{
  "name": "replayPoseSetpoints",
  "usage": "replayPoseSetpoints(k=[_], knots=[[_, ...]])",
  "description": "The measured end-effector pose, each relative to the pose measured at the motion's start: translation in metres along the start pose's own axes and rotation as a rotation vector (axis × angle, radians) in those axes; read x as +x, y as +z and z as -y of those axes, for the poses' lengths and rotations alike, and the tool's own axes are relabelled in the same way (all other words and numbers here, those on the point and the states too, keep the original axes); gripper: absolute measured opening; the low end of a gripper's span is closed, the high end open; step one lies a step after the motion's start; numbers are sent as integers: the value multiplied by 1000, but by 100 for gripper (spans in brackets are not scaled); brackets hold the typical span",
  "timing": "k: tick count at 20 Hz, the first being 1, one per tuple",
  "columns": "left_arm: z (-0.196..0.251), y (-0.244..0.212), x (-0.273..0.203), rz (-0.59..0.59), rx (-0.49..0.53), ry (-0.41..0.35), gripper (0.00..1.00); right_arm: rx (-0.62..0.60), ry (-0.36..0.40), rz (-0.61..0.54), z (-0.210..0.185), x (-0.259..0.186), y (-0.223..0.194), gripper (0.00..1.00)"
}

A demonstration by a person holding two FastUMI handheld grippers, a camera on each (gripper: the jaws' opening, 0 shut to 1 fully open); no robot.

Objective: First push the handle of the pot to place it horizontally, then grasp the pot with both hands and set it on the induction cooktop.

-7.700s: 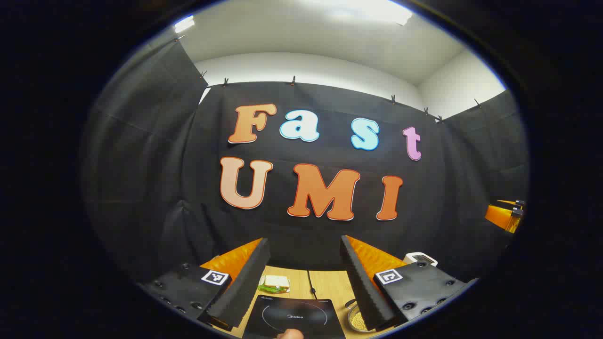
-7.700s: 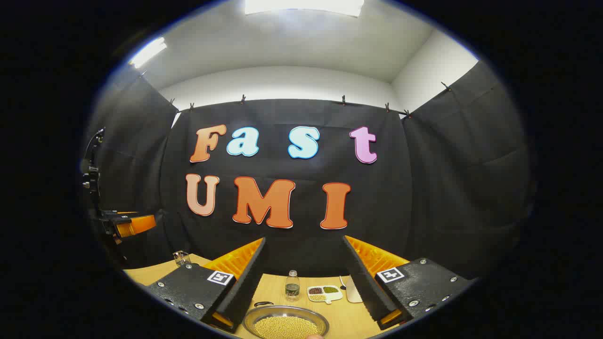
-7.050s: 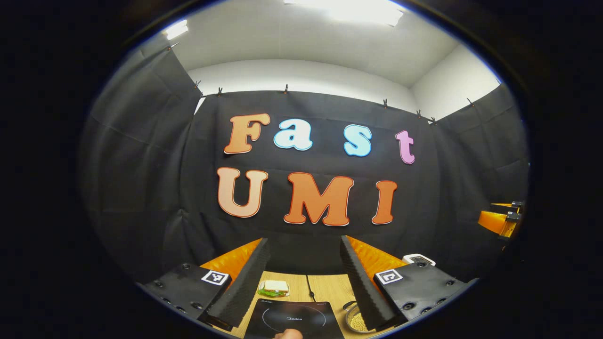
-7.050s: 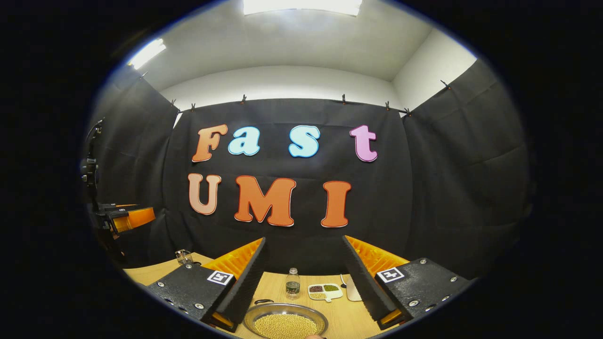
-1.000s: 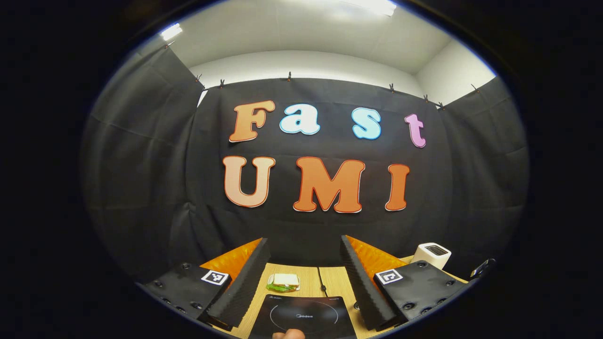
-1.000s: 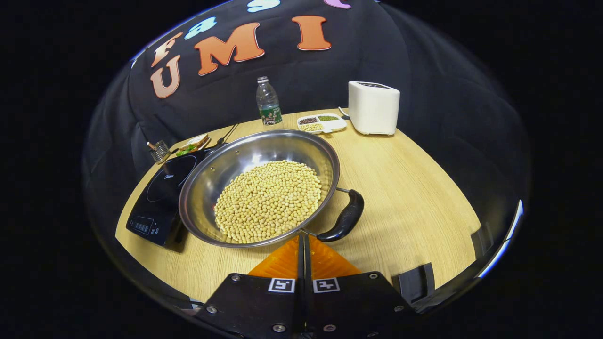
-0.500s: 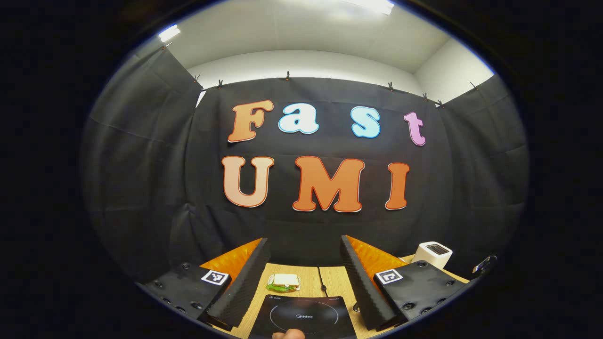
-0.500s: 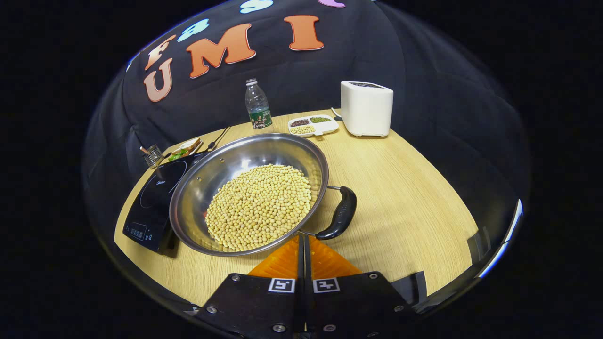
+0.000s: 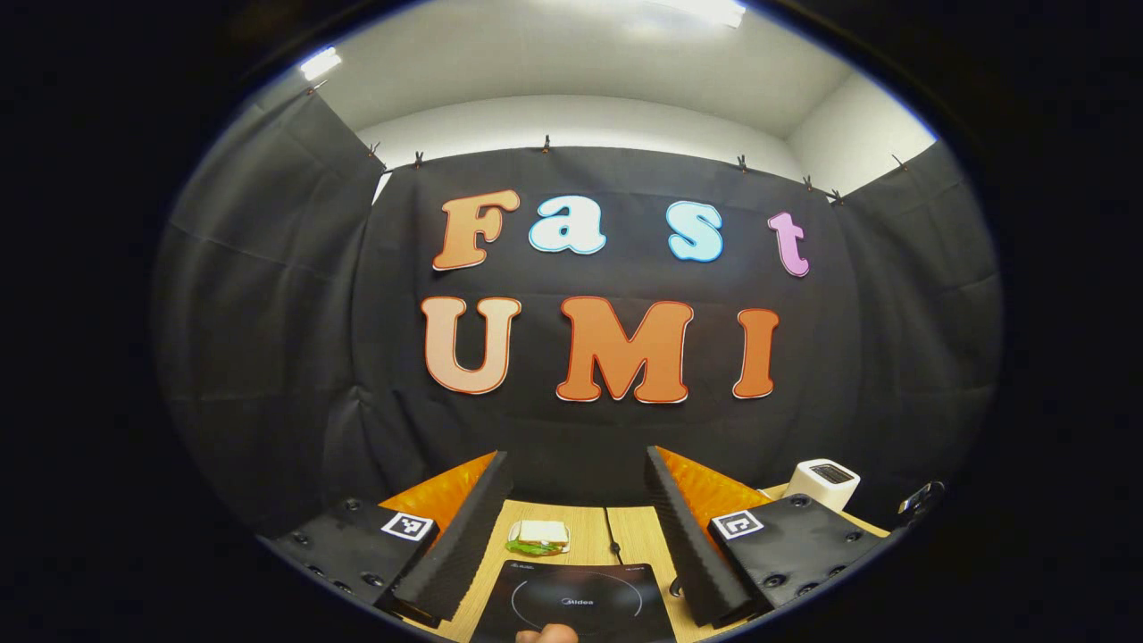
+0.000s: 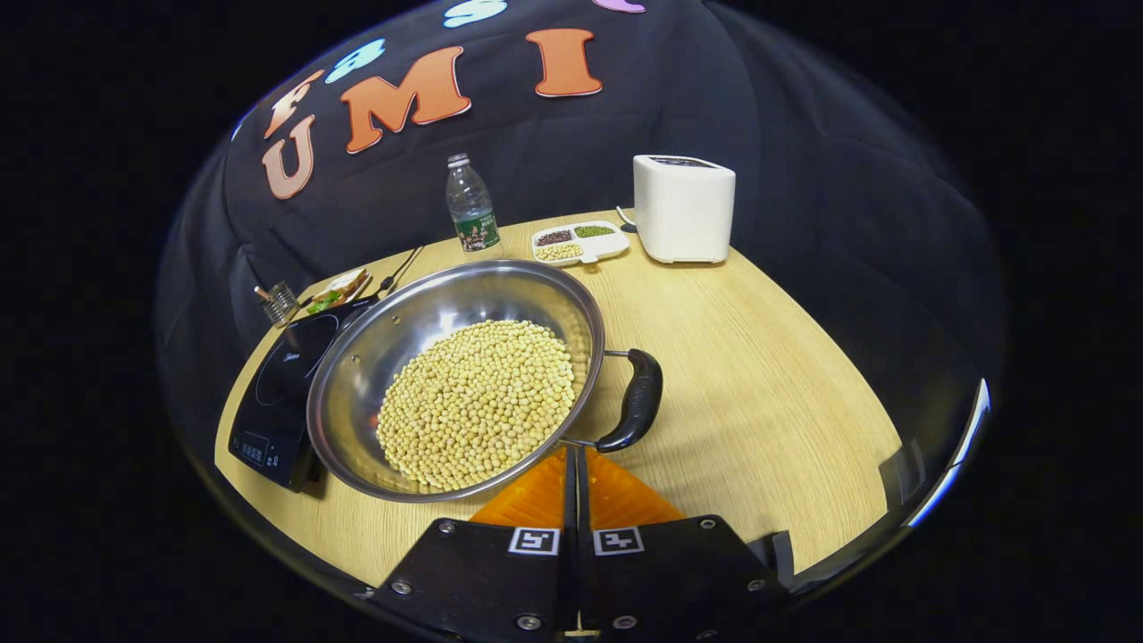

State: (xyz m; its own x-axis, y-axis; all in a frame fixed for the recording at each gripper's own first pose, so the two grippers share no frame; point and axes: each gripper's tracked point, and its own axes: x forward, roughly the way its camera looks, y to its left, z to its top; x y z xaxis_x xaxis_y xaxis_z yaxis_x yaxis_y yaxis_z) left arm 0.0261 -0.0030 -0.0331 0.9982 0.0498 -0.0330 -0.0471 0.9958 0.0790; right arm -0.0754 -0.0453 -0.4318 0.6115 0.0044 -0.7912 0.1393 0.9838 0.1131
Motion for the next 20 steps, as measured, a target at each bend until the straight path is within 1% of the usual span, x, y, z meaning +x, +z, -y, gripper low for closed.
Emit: replayPoseSetpoints(k=[9,14,17,20], knots=[[1,-1,3,-1,7,-1,99,29,-28,4,8,12,10,0],[-1,-4,6,-9,5,3,97,45,-41,7,13,15,15,0],[-2,-6,8,-12,4,6,97,47,-68,4,20,17,16,0],[-3,-6,10,-14,1,8,98,75,-61,5,21,18,19,0]])
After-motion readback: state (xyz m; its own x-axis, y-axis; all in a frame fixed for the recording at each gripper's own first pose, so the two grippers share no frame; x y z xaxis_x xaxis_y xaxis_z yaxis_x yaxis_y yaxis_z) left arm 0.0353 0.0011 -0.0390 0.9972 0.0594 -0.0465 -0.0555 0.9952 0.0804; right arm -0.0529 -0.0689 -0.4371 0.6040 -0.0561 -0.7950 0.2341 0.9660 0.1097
